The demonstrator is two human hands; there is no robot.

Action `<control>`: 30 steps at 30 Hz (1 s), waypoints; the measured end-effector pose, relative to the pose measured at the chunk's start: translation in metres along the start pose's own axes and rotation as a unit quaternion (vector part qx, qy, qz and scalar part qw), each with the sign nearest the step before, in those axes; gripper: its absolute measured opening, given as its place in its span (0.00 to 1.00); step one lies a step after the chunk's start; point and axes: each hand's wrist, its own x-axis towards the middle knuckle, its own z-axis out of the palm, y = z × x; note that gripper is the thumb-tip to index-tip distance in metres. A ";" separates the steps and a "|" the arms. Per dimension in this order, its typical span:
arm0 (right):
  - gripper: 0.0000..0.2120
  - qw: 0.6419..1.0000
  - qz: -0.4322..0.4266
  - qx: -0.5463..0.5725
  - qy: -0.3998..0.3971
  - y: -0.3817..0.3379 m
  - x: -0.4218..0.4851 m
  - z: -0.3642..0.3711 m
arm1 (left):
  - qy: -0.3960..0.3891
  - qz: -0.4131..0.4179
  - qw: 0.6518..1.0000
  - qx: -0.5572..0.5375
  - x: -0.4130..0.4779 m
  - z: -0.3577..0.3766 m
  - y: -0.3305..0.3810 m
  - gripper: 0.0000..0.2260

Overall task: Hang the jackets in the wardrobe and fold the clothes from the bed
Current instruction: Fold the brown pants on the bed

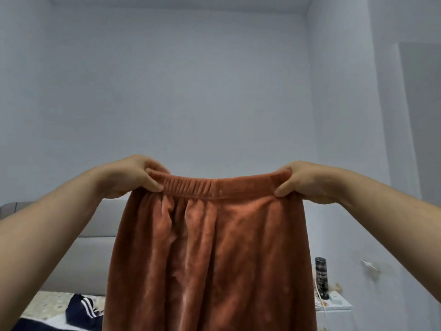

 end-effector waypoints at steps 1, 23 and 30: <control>0.10 0.996 -0.001 -0.090 0.018 -0.001 0.000 0.001 | -0.003 0.010 0.990 0.139 0.000 0.005 0.003 0.18; 0.17 0.974 -0.099 0.133 -0.154 0.010 -0.002 0.106 | 0.101 0.177 0.962 0.182 0.007 0.066 0.049 0.16; 0.12 0.974 -0.074 0.095 -0.191 0.012 -0.006 0.115 | 0.109 0.197 0.970 0.096 0.017 0.068 0.036 0.20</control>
